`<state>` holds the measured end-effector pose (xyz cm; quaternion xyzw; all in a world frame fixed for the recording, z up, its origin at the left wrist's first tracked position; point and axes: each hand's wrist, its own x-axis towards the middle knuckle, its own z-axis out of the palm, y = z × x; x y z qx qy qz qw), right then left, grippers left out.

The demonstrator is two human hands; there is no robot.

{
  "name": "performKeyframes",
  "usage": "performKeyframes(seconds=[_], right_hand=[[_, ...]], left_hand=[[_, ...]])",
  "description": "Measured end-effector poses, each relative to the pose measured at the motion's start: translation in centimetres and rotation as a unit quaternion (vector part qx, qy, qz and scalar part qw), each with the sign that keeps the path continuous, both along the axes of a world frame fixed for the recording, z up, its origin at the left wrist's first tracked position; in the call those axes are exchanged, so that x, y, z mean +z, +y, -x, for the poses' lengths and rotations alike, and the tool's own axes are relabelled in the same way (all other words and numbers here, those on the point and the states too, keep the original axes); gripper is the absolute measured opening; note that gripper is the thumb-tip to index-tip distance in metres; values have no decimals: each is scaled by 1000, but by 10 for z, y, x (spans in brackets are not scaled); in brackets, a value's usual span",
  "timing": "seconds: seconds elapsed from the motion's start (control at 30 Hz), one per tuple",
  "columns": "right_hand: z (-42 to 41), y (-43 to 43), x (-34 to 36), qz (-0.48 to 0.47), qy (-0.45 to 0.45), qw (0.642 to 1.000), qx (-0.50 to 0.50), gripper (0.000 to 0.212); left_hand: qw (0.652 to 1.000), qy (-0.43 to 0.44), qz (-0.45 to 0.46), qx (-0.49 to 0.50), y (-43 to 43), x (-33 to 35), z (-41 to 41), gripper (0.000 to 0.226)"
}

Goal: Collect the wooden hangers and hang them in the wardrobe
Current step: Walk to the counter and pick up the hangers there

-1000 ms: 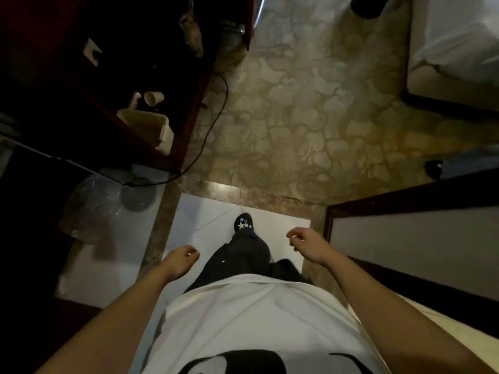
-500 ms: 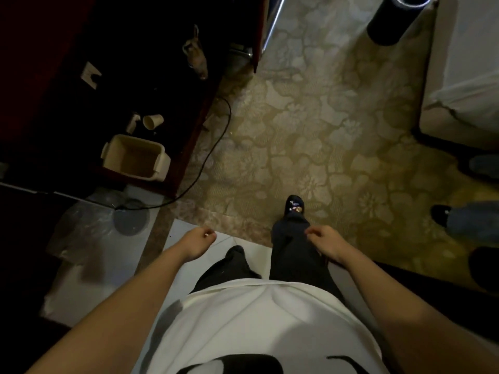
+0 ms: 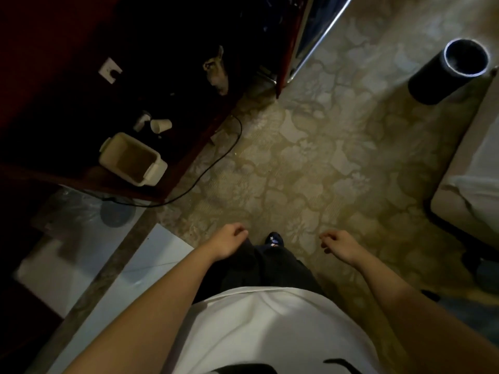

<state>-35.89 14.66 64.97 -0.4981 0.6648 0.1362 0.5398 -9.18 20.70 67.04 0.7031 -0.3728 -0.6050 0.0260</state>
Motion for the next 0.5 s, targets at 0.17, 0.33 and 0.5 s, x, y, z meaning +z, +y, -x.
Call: performKeyframes(seconds=[0.17, 0.33, 0.5], right_hand=[[-31, -70, -2, -5, -22, 997, 73, 30], [-95, -143, 7, 20, -54, 987, 151, 34], [-160, -211, 34, 73, -77, 966, 235, 31]], left_hand=[[999, -9, 2, 53, -32, -1, -15, 28], [995, -43, 6, 94, -64, 0, -64, 27], [990, -84, 44, 107, -110, 19, -118, 33]])
